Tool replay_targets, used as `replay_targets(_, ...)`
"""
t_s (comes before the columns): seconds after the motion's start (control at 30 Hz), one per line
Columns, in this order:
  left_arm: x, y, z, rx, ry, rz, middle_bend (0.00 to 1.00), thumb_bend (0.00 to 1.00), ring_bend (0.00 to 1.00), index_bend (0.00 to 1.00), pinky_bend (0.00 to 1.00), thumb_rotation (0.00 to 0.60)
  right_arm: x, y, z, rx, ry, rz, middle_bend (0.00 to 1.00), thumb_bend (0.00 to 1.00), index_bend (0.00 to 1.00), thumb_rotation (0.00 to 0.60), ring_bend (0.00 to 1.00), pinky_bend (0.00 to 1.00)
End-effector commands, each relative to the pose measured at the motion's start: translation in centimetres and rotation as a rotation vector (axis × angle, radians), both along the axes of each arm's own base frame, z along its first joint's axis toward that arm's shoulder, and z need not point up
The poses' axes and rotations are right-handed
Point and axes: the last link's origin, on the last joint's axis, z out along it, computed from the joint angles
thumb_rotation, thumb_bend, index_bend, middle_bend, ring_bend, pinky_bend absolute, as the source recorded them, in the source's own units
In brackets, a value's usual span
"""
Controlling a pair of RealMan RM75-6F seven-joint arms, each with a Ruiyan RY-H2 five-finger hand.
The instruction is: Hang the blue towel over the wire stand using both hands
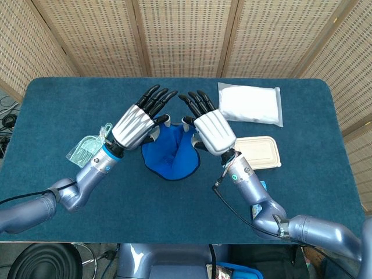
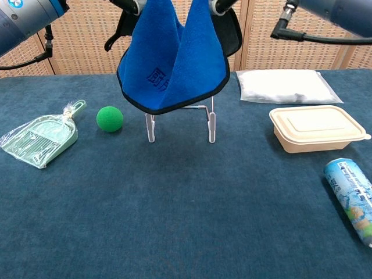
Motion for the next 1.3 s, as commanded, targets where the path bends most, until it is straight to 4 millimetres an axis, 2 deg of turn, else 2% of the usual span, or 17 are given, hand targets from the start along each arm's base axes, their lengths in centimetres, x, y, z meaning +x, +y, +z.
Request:
replay_targets(0.03,0.3,0.6,0.0,0.009,0.005,0.004,0.00,0.48,0.00,0.72,0.00,0.600,0.7,-0.8,0.1,-0.006,-0.005,-0.015,0.11,0.62,0.65,0.600,0.00,0.00)
replay_targets(0.17,0.7,1.7,-0.3,-0.012,-0.026,0.047,0.00,0.48,0.00,0.73,0.00,0.600,0.9,-2.3,0.2,-0.014,-0.011,-0.061,0.11,0.62,0.65,0.600,0.00,0.00)
replay_targets(0.37,0.2,3.1,-1.0,-0.032,-0.053,0.124,0.00,0.47,0.00,0.72,0.00,0.600,0.8,-3.7,0.0,-0.021,-0.027,-0.108,0.11,0.62,0.65,0.600,0.00,0.00)
replay_targets(0.57,-0.5,4.2,-1.2,-0.025,-0.075,0.173,0.00,0.47,0.00,0.73,0.00,0.600,-0.2,-4.8,-0.8,-0.019,-0.018,-0.152,0.11,0.62,0.65,0.600,0.00,0.00)
replay_targets(1.3,-3.7,5.1,-3.9,-0.043,-0.060,0.324,0.00,0.47,0.00,0.73,0.00,0.600,-3.9,-6.7,-4.1,0.015,0.005,-0.272,0.11,0.62,0.65,0.600,0.00,0.00)
